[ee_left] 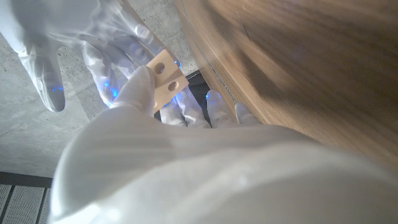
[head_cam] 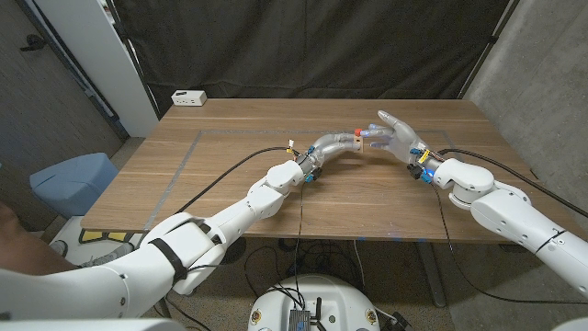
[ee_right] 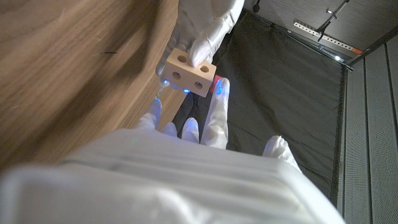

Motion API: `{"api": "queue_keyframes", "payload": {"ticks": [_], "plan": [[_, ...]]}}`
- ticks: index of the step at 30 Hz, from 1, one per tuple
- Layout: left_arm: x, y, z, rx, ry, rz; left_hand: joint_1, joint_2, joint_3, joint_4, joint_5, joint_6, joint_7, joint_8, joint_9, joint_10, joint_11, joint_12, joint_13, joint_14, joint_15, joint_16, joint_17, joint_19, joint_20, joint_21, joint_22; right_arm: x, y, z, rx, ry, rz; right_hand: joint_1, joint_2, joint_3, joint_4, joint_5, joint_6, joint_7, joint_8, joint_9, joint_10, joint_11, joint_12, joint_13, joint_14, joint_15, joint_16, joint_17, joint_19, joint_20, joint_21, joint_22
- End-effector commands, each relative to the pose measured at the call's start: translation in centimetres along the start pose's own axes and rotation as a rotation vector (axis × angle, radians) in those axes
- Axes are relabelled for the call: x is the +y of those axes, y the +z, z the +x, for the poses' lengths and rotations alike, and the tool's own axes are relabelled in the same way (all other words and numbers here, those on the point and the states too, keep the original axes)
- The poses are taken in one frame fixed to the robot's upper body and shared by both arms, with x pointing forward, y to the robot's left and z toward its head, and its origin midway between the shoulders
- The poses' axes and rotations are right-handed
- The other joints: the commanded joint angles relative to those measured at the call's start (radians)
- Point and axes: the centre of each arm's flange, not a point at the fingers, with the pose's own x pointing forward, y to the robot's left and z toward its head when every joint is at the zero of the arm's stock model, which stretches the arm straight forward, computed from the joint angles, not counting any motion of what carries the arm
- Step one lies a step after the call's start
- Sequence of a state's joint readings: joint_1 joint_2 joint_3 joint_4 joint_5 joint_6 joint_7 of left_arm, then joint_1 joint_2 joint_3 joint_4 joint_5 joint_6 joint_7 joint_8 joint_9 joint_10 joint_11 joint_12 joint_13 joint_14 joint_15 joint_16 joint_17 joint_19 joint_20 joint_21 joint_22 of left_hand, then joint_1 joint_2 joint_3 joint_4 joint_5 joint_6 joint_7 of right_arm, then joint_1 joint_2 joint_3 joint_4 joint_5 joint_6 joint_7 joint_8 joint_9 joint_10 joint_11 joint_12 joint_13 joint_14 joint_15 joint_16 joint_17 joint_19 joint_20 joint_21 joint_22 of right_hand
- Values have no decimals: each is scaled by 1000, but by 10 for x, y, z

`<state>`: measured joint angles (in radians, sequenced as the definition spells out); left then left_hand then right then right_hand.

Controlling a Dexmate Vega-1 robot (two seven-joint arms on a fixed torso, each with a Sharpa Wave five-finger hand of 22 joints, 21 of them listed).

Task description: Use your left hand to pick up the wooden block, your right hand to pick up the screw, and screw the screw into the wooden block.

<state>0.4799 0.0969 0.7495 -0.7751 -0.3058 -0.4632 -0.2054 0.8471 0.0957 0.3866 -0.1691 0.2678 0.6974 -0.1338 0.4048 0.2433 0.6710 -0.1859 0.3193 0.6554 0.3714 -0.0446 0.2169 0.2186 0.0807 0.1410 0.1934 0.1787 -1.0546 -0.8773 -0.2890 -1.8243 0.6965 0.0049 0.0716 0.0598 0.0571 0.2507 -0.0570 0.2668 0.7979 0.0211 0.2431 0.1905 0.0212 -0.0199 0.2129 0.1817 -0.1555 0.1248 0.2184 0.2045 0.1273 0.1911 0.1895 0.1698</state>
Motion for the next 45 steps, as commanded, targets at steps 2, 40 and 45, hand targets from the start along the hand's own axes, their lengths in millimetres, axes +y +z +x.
{"api": "queue_keyframes", "payload": {"ticks": [2,40,45], "plan": [[-1,1,0,-2,-1,1,-5,13,20,17,8,53,7,7,3,3,-1,2,4,0,-35,-2,2,1,7,8,2,3,0,2,0,42,6,2,4,-1,1,7,-18,-2,-12,1,-8,-8,-6,2,-2,0,0,-1,-5,3,3,2],[-5,4,-3,-10,-3,6,-4,10,19,14,7,57,5,8,2,7,-1,4,4,2,-37,0,3,2,4,8,2,-6,1,-11,-14,-41,-14,9,-4,-7,-5,9,-175,-25,-67,10,-70,32,-33,5,-9,18,-11,-1,6,8,1,2],[-6,4,-4,-10,-3,7,-4,10,17,14,7,58,7,8,1,6,-3,4,3,1,-37,0,3,2,4,8,2,-4,1,-9,-14,-25,-14,8,-9,-11,-6,9,-246,-46,-73,9,-109,34,-35,6,-30,20,-17,0,-6,16,-2,2]]}}
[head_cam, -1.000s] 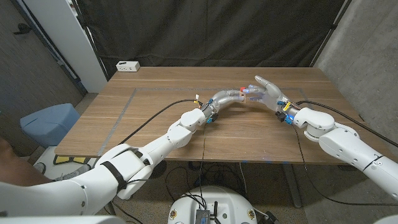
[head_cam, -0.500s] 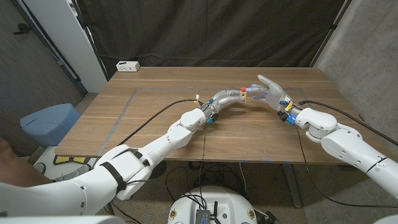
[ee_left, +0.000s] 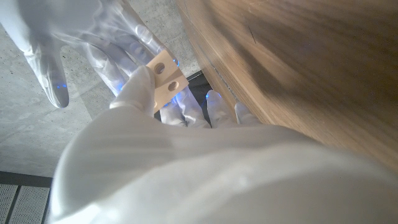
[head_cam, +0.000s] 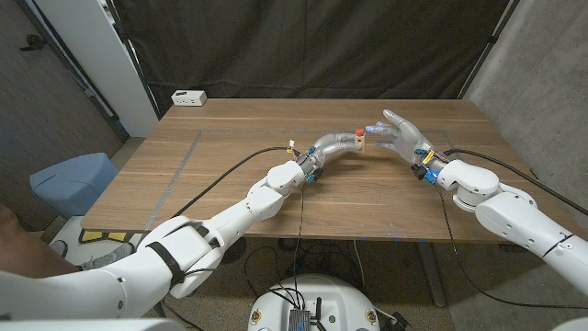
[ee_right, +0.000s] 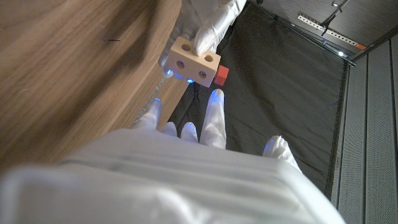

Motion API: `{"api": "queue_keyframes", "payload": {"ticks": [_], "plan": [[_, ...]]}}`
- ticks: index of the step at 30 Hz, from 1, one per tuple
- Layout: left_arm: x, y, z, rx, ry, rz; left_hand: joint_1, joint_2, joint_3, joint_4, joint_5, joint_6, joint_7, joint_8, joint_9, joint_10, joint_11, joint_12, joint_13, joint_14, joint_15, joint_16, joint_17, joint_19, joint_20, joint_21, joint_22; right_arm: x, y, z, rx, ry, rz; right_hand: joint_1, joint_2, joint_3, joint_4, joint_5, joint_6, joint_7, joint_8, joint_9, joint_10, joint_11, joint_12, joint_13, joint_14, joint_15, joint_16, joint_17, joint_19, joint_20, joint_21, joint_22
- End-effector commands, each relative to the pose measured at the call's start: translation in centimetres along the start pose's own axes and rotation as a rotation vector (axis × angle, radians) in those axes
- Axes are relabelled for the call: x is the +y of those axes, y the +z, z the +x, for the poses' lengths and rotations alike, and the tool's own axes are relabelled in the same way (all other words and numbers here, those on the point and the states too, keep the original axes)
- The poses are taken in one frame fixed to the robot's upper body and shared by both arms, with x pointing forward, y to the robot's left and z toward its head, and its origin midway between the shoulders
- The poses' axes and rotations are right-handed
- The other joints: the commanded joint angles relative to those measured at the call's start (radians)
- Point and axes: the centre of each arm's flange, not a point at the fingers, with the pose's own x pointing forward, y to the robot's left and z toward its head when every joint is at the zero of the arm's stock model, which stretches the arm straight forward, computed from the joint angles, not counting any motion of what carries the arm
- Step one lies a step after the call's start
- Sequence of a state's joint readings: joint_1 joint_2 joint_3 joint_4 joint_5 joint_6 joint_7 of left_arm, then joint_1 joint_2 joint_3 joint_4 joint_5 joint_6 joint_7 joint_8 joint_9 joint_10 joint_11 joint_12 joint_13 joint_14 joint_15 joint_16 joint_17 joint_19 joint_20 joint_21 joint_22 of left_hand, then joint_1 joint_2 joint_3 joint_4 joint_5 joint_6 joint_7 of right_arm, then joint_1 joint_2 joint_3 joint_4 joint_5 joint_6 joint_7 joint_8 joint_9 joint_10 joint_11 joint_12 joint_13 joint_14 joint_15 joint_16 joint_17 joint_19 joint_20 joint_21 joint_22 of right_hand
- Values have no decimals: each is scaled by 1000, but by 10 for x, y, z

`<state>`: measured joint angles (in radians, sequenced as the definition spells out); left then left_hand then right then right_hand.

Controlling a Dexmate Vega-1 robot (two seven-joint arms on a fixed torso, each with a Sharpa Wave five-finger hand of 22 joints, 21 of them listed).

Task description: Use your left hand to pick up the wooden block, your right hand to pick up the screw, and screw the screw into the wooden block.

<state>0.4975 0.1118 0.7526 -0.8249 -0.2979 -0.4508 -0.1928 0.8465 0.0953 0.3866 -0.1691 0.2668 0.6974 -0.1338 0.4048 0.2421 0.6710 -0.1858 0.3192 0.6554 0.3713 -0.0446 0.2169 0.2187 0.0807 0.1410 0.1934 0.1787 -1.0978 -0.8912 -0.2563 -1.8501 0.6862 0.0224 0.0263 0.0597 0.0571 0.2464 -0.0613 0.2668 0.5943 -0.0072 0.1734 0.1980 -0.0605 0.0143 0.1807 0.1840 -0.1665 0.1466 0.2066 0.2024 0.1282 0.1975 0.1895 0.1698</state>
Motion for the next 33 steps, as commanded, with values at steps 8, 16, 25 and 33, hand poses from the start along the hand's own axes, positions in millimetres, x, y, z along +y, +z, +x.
{"api": "queue_keyframes", "payload": {"ticks": [8,16,25,33], "plan": [[-2,1,-3,-2,3,5,-3,10,18,14,8,57,6,8,2,5,-1,4,4,2,-38,0,3,2,4,8,2,3,-2,5,-5,58,4,-2,-12,-15,4,10,-130,-41,-5,-6,-102,-26,-8,1,-52,-1,-10,6,-33,14,-7,3],[-2,1,-3,-1,4,5,-3,10,17,14,8,57,6,7,2,4,-1,4,4,2,-38,0,3,3,4,8,2,4,-1,9,6,96,9,-10,-12,-20,9,11,-157,-49,-2,-11,-137,-18,-9,0,-80,-1,-15,8,-58,15,-11,3],[-2,1,-4,-1,9,3,-2,11,17,14,8,57,5,7,1,4,-2,4,4,1,-37,0,3,2,4,8,2,6,-1,16,1,111,6,-20,-11,-26,17,12,-130,-37,13,-13,-148,-15,-4,0,-92,0,-14,10,-74,15,-12,3],[-2,0,-4,1,8,1,-3,13,19,15,9,51,7,5,2,-3,1,1,3,-1,-35,-2,3,2,7,8,2,6,-1,17,4,109,8,-27,-12,-32,24,14,-93,-24,27,-14,-145,-18,3,-1,-93,-3,-9,11,-93,14,-11,3]]}}
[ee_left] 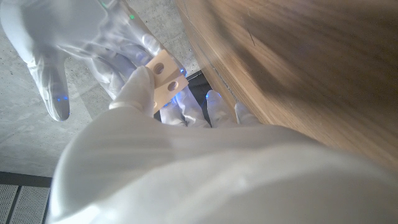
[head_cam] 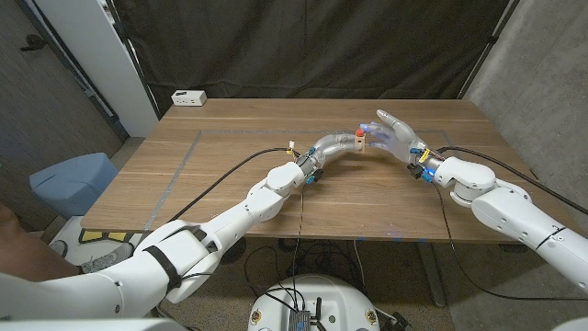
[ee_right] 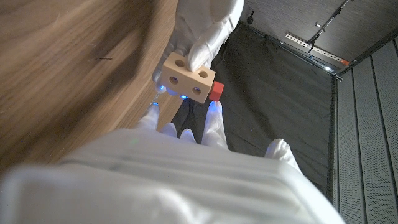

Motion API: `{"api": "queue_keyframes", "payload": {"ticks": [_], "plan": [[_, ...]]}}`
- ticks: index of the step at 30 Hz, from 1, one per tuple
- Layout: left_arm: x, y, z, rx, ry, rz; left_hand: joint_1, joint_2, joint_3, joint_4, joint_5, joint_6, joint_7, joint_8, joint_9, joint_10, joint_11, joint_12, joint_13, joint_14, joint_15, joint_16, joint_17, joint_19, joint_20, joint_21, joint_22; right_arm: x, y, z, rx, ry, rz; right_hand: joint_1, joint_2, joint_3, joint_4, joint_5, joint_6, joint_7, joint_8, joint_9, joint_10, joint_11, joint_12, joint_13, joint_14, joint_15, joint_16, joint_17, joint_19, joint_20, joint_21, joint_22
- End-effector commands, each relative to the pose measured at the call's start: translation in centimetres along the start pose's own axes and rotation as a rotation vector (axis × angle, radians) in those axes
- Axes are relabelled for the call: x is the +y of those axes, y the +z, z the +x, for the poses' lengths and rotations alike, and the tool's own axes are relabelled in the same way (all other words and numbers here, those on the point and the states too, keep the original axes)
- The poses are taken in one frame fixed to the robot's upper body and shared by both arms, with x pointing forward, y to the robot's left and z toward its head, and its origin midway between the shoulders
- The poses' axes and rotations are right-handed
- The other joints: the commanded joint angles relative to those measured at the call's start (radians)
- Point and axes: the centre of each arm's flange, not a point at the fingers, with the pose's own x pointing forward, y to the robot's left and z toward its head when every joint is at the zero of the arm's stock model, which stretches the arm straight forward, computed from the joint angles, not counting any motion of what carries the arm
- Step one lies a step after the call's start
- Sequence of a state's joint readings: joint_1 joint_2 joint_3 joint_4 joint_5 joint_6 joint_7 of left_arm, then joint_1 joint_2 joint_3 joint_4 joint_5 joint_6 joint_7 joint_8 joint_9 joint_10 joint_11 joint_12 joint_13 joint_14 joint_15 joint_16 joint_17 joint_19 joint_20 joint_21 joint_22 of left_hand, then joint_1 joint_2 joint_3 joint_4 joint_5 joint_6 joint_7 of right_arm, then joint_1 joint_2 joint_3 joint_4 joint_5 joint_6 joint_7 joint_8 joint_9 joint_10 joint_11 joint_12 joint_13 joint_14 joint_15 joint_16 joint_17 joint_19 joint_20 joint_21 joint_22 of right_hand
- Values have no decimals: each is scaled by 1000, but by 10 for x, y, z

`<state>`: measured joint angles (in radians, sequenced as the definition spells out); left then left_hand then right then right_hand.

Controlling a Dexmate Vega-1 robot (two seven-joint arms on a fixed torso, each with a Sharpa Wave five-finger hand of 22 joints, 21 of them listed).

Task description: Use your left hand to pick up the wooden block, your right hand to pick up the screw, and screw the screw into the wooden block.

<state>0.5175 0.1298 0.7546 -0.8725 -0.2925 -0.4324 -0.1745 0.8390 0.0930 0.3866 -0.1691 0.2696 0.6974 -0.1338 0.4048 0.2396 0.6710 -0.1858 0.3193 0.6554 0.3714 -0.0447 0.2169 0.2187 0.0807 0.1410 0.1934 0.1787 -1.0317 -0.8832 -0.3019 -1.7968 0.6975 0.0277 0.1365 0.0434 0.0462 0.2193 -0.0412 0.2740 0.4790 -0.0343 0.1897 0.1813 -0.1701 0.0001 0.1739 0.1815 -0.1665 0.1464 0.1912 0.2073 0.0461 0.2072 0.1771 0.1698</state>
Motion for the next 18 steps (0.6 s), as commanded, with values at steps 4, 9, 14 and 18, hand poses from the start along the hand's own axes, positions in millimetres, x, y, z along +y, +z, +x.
{"api": "queue_keyframes", "payload": {"ticks": [4,9,14,18], "plan": [[0,0,0,1,-1,-1,3,17,21,17,6,47,8,4,6,-5,2,0,3,-2,-33,-2,3,1,9,7,2,1,0,2,5,0,3,-13,-2,-7,6,8,32,6,13,3,-29,-5,14,2,-92,-2,8,6,-12,3,2,3],[0,0,1,0,-5,0,3,16,21,16,6,48,8,5,7,-2,3,1,3,-2,-34,-2,3,2,8,8,2,1,1,1,1,-6,-1,-16,-4,-11,9,10,36,10,13,3,-30,-6,14,2,-95,-1,8,6,-24,3,0,3],[0,-1,1,1,-3,-3,2,16,22,16,6,47,7,5,7,-2,3,1,3,-2,-33,-2,3,2,9,8,2,0,1,0,9,-11,-1,-19,-6,-15,13,12,51,17,17,4,-25,-9,17,2,-93,-1,10,6,-31,4,1,3],[0,-1,1,2,-3,-3,3,16,23,16,7,49,8,6,8,0,2,2,3,-2,-33,-2,2,1,9,7,2,-1,1,-1,14,-17,1,-20,-7,-18,15,14,58,21,19,4,-17,-11,20,2,-90,0,12,6,-33,3,2,3]]}}
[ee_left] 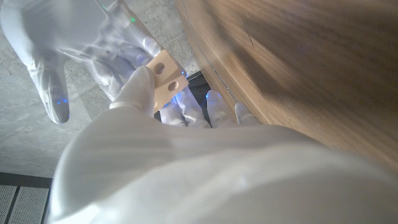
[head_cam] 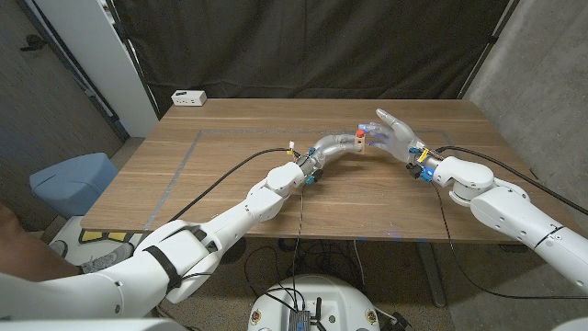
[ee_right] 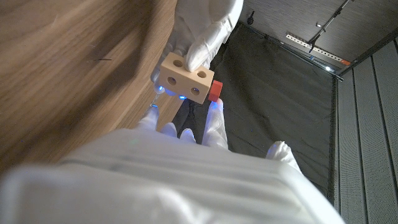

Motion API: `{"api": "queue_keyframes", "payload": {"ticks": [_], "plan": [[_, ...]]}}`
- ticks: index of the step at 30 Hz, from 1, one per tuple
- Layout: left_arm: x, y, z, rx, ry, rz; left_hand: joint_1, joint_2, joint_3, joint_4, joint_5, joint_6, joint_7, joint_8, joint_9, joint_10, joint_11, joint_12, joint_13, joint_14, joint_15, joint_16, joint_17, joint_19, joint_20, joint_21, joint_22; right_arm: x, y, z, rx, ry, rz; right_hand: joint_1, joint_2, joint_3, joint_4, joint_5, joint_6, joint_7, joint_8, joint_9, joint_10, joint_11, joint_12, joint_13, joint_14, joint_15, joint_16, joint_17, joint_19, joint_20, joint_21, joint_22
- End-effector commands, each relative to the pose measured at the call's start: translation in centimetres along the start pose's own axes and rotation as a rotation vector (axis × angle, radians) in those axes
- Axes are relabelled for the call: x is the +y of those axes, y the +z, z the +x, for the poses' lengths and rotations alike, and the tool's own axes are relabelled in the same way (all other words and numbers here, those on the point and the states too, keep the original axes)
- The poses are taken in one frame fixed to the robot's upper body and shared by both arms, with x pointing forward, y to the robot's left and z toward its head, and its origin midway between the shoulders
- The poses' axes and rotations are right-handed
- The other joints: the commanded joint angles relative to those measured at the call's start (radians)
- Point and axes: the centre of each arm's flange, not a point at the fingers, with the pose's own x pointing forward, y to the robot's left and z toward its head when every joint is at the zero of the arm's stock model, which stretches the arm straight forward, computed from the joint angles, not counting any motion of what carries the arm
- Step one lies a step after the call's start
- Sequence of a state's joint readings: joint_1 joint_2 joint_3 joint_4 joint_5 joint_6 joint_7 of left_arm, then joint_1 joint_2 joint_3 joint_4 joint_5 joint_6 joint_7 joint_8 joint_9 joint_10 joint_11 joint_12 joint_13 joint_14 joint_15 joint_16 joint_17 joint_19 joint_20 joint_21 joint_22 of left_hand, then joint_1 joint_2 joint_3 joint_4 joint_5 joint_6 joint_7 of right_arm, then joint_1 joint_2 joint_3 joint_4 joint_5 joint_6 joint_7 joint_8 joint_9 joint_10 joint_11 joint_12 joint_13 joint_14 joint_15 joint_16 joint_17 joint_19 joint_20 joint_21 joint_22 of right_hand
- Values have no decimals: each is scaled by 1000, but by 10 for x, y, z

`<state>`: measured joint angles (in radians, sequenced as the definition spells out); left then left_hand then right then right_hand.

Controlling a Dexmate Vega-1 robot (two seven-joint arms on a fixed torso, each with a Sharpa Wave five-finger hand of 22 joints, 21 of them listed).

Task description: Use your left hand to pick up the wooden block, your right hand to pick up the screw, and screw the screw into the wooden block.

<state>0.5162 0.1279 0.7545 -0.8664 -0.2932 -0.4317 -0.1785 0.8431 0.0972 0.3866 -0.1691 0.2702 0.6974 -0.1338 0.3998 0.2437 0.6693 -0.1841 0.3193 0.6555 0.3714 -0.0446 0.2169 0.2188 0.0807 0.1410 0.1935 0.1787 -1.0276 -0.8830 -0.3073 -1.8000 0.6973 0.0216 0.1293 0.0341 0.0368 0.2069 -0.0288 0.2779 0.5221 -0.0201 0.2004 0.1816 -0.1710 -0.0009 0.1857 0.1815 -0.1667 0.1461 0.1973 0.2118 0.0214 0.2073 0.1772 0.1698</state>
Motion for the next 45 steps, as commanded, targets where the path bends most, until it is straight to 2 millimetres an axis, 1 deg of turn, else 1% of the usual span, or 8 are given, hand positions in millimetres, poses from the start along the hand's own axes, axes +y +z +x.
{"api": "queue_keyframes", "payload": {"ticks": [1,7,11,20,30,36,41,45], "plan": [[0,1,1,-3,0,-2,-2,14,23,17,6,48,8,10,4,-1,1,1,3,-3,-32,-2,3,1,10,7,2,-2,0,-2,10,-15,-3,-11,2,-6,3,10,19,7,9,4,-15,-10,8,2,-89,-1,7,2,-9,3,3,3],[0,1,1,-4,-2,-2,-3,12,24,16,7,44,7,10,5,-5,1,-1,4,-4,-33,-3,2,1,9,7,2,-2,0,-5,16,-26,3,-13,0,-10,6,14,40,11,15,4,-4,-11,12,2,-82,-1,11,1,-8,2,5,3],[0,1,1,-4,-3,-3,-4,17,26,18,7,39,9,8,6,-11,3,-3,4,-7,-30,-3,3,0,13,7,2,-1,-1,-7,18,-32,3,-13,-1,-12,8,15,52,12,18,4,1,-11,13,2,-78,0,12,1,-7,1,7,3],[0,1,1,-4,0,-2,-6,14,27,17,8,40,8,9,7,-11,2,-5,4,-8,-31,-3,1,-1,11,7,2,-1,-3,-9,25,-36,5,-12,-1,-16,11,20,80,17,25,5,14,-12,16,2,-74,-2,14,1,-1,0,11,3],[-1,0,0,-5,-1,-4,-7,13,28,16,8,38,8,8,8,-11,3,-6,4,-8,-30,-2,1,-1,11,7,2,-1,-2,-14,29,-46,4,-10,-1,-18,13,24,100,20,29,5,27,-8,19,2,-66,-2,17,0,3,0,13,3],[-1,0,0,-5,-1,-4,-8,14,28,16,8,39,8,8,8,-10,2,-6,4,-9,-31,-1,1,-1,11,7,2,-1,-2,-15,30,-51,9,-6,0,-22,16,30,139,27,37,6,59,-13,27,2,-58,-2,20,-1,13,-1,16,3],[-2,0,0,-4,-1,-5,-7,16,29,16,8,36,11,7,8,-12,5,-7,5,-10,-28,-1,2,-1,14,7,2,0,-2,-16,24,-45,0,-4,1,-23,18,33,162,30,42,6,70,-20,27,1,-53,-4,21,-2,19,-1,18,3],[-2,0,0,-4,-2,-4,-8,18,30,17,8,33,9,7,10,-13,5,-8,5,-11,-28,-1,2,-2,15,7,2,0,-1,-16,25,-49,5,-3,2,-24,19,35,178,31,46,7,80,-22,29,1,-49,-6,22,-2,24,-1,19,3]]}}
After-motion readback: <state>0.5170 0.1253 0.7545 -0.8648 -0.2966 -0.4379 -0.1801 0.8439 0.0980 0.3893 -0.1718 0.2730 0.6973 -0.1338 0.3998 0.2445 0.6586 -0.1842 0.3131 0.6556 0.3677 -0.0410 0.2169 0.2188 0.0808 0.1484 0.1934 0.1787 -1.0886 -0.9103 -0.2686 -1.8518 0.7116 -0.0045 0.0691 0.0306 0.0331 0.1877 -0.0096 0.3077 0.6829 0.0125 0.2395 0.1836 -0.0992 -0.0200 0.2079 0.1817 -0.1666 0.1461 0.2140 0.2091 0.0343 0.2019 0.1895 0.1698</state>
